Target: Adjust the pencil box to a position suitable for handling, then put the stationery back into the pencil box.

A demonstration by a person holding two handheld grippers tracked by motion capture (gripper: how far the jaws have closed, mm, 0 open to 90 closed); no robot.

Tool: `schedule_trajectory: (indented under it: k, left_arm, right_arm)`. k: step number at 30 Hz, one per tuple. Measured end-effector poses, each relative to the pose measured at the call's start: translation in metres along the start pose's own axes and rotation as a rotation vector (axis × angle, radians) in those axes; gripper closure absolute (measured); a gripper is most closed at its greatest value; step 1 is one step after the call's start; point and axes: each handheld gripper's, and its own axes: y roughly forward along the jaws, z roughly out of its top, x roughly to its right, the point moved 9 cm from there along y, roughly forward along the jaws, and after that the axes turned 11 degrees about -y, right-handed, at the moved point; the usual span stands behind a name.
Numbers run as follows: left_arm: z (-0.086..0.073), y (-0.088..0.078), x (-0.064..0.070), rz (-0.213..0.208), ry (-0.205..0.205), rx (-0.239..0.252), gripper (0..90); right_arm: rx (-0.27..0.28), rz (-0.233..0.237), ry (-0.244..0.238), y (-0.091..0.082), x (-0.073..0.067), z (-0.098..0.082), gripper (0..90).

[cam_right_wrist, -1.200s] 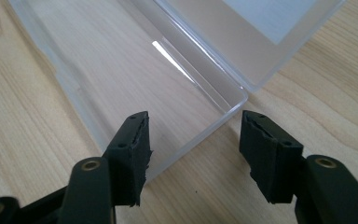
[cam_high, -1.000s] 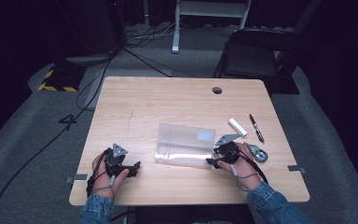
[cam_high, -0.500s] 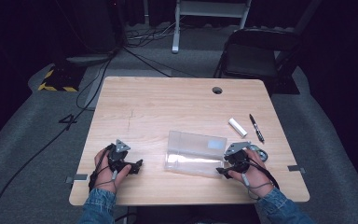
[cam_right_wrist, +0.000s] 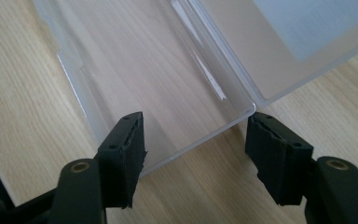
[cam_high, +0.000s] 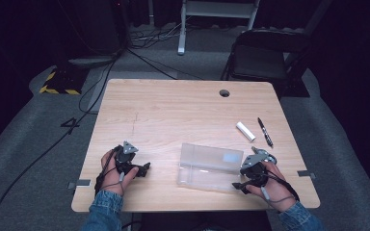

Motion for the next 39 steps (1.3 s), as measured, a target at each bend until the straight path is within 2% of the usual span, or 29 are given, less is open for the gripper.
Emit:
schedule_trajectory:
  k: [6,14,22,25,27,28,37,39]
  left_arm:
    - [0.0,0.0,0.0,0.0,0.0,0.0,0.9]
    - [0.0,0.0,0.0,0.0,0.0,0.0,0.9]
    - [0.002,0.002,0.0,0.004,0.003,0.0,0.3]
    - [0.002,0.003,0.001,0.004,-0.007,0.001,0.3]
    - [0.003,0.003,0.001,0.006,-0.006,0.0,0.3]
    - [0.003,0.003,0.001,0.006,-0.006,0.0,0.3]
    - [0.003,0.003,0.001,0.008,-0.009,0.001,0.3]
    - [0.003,0.003,0.001,0.007,-0.01,-0.002,0.3]
  right_arm:
    - [0.003,-0.007,0.001,-0.004,0.002,-0.004,37.2]
    - [0.042,-0.036,0.019,-0.013,0.008,0.001,34.2]
    - [0.133,-0.088,0.053,-0.028,0.021,0.006,32.8]
    - [0.174,-0.123,0.029,-0.036,0.025,0.011,30.3]
    - [0.185,-0.126,0.032,-0.039,0.026,0.012,29.9]
    - [0.21,-0.135,0.036,-0.044,0.03,0.015,27.9]
    - [0.259,-0.18,0.064,-0.059,0.046,0.019,26.2]
    - [0.273,-0.202,0.095,-0.062,0.052,0.02,29.3]
